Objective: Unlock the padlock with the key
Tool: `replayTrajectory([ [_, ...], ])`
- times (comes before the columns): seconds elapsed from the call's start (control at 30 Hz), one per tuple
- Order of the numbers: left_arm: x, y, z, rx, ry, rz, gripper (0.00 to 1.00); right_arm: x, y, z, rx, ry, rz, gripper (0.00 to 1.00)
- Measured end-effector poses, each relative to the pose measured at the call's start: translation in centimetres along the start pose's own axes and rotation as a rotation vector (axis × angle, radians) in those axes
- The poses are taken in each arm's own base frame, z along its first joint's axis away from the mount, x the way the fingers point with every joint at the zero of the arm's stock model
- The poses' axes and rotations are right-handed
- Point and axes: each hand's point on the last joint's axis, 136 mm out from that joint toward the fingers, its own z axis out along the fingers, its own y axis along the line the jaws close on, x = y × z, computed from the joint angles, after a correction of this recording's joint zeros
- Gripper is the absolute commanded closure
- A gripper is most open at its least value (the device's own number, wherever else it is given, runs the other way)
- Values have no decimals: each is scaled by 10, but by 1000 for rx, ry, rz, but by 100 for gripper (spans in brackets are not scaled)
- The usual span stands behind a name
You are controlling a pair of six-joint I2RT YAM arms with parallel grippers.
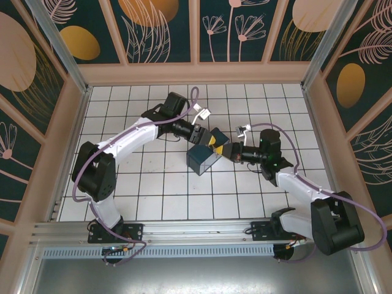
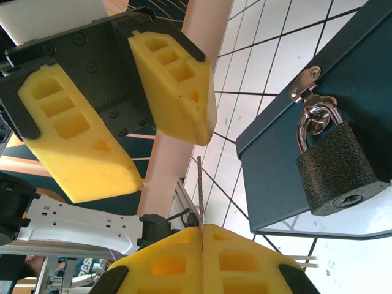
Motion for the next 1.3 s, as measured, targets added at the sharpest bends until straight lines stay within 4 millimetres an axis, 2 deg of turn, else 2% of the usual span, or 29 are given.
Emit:
replayTrajectory([
  [0.2, 9, 6, 3, -2, 14, -21, 62, -2, 1, 1, -7, -5, -9, 100],
  [0.4, 9, 6, 3, -1, 15, -22, 66, -5, 1, 2, -14, -10, -18, 100],
  [0.57, 9, 5, 3, 6, 14, -18, 78, -6, -1, 4, -17, -9, -16, 100],
  [0.8, 10, 7, 4, 5, 13, -21, 82, -6, 1, 6, -29, -9, -18, 100],
  [1.03, 9, 5, 5, 52, -4, -35, 97, -6, -1, 7, -27, -10, -13, 100],
  [1.13, 9, 5, 6, 77, -15, -57, 100, -6, -3, 7, -27, -13, -9, 100],
  [1.2, 10, 5, 7, 90, -24, -74, 100, -5, -3, 6, -31, -17, -3, 94],
  [1.3, 9, 4, 8, 107, -39, -90, 100, -6, -3, 4, -45, -37, -1, 77],
])
